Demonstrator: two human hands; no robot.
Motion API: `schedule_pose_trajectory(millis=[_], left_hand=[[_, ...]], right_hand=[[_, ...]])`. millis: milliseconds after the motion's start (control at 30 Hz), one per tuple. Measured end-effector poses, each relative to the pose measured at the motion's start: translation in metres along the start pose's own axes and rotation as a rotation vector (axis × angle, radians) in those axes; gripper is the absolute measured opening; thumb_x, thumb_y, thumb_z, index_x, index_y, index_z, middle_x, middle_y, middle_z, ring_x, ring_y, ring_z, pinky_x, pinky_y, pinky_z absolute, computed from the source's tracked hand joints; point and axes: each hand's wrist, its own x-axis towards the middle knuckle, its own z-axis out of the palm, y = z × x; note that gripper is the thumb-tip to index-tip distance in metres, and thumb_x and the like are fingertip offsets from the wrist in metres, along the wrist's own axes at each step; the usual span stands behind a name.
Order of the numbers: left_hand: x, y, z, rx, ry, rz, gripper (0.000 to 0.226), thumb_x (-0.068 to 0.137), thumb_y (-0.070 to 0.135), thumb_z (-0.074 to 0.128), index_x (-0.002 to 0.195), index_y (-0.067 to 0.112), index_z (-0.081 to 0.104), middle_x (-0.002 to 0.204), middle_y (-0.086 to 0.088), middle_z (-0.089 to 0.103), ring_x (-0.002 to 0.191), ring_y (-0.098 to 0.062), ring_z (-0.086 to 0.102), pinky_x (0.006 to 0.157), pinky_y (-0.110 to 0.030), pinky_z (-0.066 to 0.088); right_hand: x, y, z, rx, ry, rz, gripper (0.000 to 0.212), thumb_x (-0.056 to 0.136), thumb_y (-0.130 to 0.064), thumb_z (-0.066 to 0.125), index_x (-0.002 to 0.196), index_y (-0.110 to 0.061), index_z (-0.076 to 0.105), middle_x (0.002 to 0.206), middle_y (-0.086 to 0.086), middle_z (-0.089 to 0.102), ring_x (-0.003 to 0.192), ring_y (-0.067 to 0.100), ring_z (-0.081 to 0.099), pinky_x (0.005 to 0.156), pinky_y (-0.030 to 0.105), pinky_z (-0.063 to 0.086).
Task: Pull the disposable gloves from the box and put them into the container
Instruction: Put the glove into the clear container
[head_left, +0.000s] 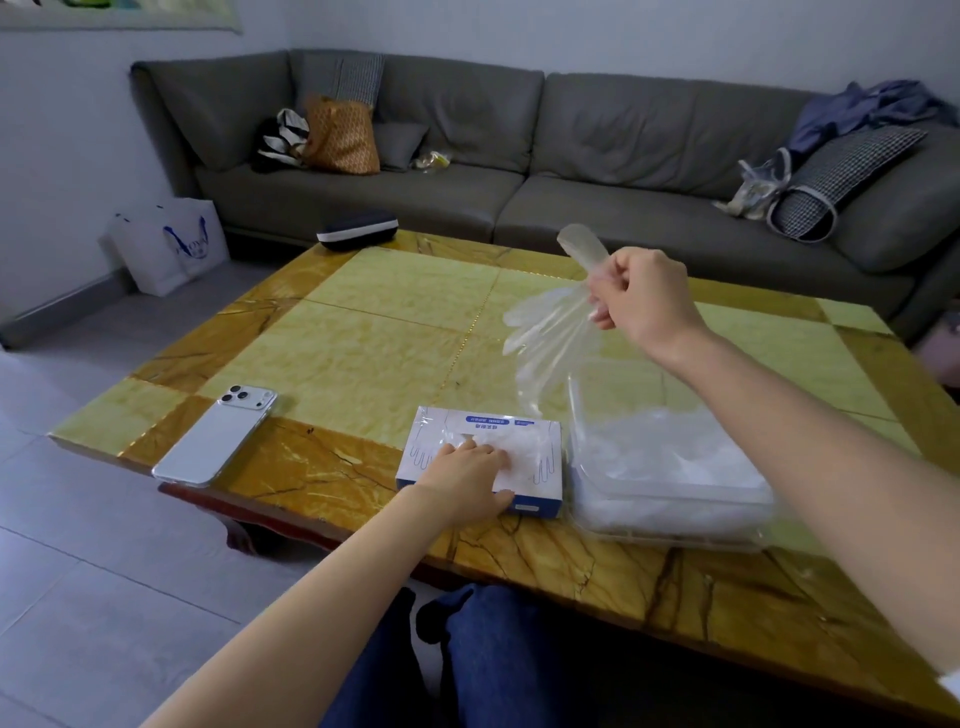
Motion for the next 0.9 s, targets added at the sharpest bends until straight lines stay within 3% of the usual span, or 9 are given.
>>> schedule_pose_trajectory(millis=[67,133,267,400,500,600,733,833,900], left_hand=[[-0.003,0.0,-0.016,-0.066,-0.035,0.0,0.046,0.096,0.036,0.045,0.14,0.022,0.04,0.142,-0.001,0.043,0.13,-0.021,0.038,0.11,-0.036,0.024],[-0.008,0.002,-0.035,-0.095,0.043,-0.017,0.04,0.097,0.034,0.045,0.135,0.023,0.044,0.138,0.0,0.047,0.125,-0.02,0.043,0.107,-0.035,0.029],[-0.018,0.02,-0.066,-0.171,0.475,0.02,0.029,0.093,0.033,0.052,0.118,0.018,0.049,0.115,0.001,0.052,0.105,-0.017,0.05,0.09,-0.028,0.039],[-0.016,0.058,-0.071,-0.1,0.579,0.096,0.063,0.081,0.049,0.063,0.126,0.015,0.037,0.12,-0.001,0.04,0.107,-0.016,0.04,0.094,-0.026,0.032],[-0.003,0.08,-0.065,-0.104,0.604,0.027,0.07,0.078,0.05,0.065,0.126,0.01,0.036,0.12,-0.004,0.039,0.108,-0.021,0.039,0.093,-0.03,0.031],[0.007,0.086,-0.071,-0.069,0.594,-0.016,0.035,0.087,0.027,0.055,0.117,0.012,0.042,0.11,-0.003,0.053,0.099,-0.024,0.051,0.082,-0.031,0.033],[0.012,0.079,-0.083,-0.13,0.365,-0.04,0.023,0.093,0.016,0.045,0.114,0.017,0.055,0.109,-0.002,0.062,0.093,-0.025,0.057,0.066,-0.029,0.038],[0.013,0.073,-0.091,-0.16,0.273,-0.025,0.023,0.095,0.021,0.045,0.111,0.016,0.06,0.108,-0.002,0.065,0.094,-0.024,0.06,0.074,-0.032,0.05],[0.016,0.071,-0.097,-0.189,0.214,0.006,0.023,0.096,0.021,0.045,0.108,0.014,0.063,0.104,-0.004,0.067,0.091,-0.022,0.062,0.08,-0.038,0.053]], right_hand=[[-0.005,0.005,-0.004,-0.042,-0.01,0.018,0.007,0.094,-0.012,0.055,0.093,-0.005,0.058,0.086,0.01,0.063,0.055,0.005,0.06,0.05,0.016,0.053],[-0.011,0.012,-0.005,-0.048,-0.004,0.061,0.003,0.095,-0.011,0.054,0.095,-0.008,0.053,0.096,0.013,0.062,0.055,0.007,0.061,0.048,0.017,0.052],[-0.018,0.02,-0.006,0.129,-0.052,0.291,0.022,0.093,-0.001,0.052,0.114,-0.003,0.047,0.104,0.019,0.06,0.058,0.013,0.064,0.049,0.016,0.054],[-0.031,0.014,-0.001,0.504,-0.208,0.565,0.045,0.09,0.004,0.055,0.131,0.001,0.038,0.093,0.016,0.063,0.06,0.013,0.066,0.059,0.02,0.057],[-0.04,0.01,0.001,0.557,-0.277,0.622,0.036,0.091,0.004,0.055,0.123,-0.003,0.04,0.084,0.014,0.064,0.063,0.016,0.067,0.058,0.021,0.056],[-0.049,0.011,-0.002,0.502,-0.348,0.605,0.018,0.092,0.004,0.053,0.104,-0.004,0.043,0.084,0.016,0.064,0.061,0.017,0.067,0.057,0.022,0.057],[-0.046,0.032,-0.01,0.318,-0.276,0.556,0.041,0.089,0.006,0.054,0.127,0.005,0.039,0.116,0.023,0.055,0.082,0.026,0.068,0.071,0.028,0.058],[-0.049,0.041,-0.017,-0.055,-0.228,0.326,0.05,0.093,-0.011,0.056,0.137,-0.002,0.033,0.139,0.016,0.039,0.115,0.027,0.052,0.096,0.031,0.043],[-0.057,0.037,-0.022,-0.134,-0.228,0.086,0.056,0.093,-0.021,0.057,0.141,-0.008,0.033,0.144,0.01,0.037,0.126,0.024,0.043,0.103,0.03,0.035]])
